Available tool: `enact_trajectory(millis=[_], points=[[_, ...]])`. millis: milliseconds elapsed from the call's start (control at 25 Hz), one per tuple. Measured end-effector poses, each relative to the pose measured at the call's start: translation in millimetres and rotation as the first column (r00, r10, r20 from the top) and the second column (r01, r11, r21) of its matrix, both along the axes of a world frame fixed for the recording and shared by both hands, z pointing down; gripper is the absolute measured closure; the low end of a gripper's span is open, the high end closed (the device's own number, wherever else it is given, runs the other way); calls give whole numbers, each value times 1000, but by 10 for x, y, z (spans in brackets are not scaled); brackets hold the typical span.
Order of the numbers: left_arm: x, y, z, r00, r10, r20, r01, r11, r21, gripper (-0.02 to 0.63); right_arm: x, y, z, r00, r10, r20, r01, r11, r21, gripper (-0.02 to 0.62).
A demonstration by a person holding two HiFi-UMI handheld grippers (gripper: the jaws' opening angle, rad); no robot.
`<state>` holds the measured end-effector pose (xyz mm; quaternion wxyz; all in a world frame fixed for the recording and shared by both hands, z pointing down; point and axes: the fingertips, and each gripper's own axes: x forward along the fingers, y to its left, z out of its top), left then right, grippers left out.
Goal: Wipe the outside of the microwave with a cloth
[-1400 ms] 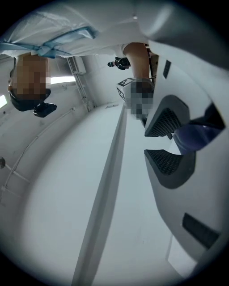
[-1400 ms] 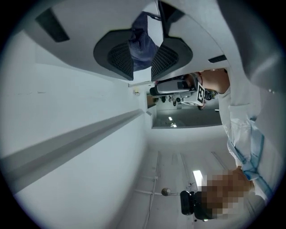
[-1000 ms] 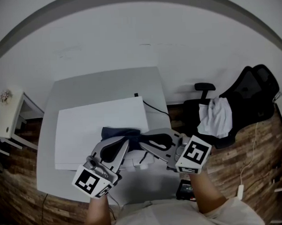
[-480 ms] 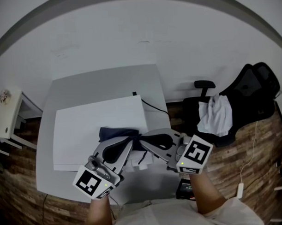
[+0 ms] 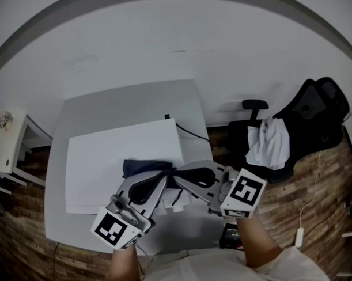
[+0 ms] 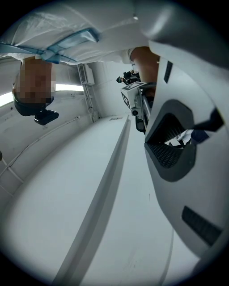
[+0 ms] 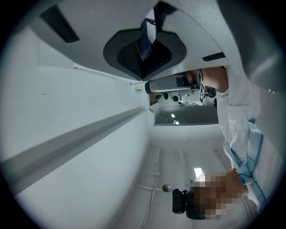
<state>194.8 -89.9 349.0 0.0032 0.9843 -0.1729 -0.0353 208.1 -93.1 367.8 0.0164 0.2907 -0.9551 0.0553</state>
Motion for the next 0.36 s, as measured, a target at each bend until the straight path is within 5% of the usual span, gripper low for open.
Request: enact_trajectory(millis=[360], points=[[2,24,-48,1000,12,-8,-12,1000,2,604,-19,5,-20,1000,-10,-8,10,1000,-7,563]])
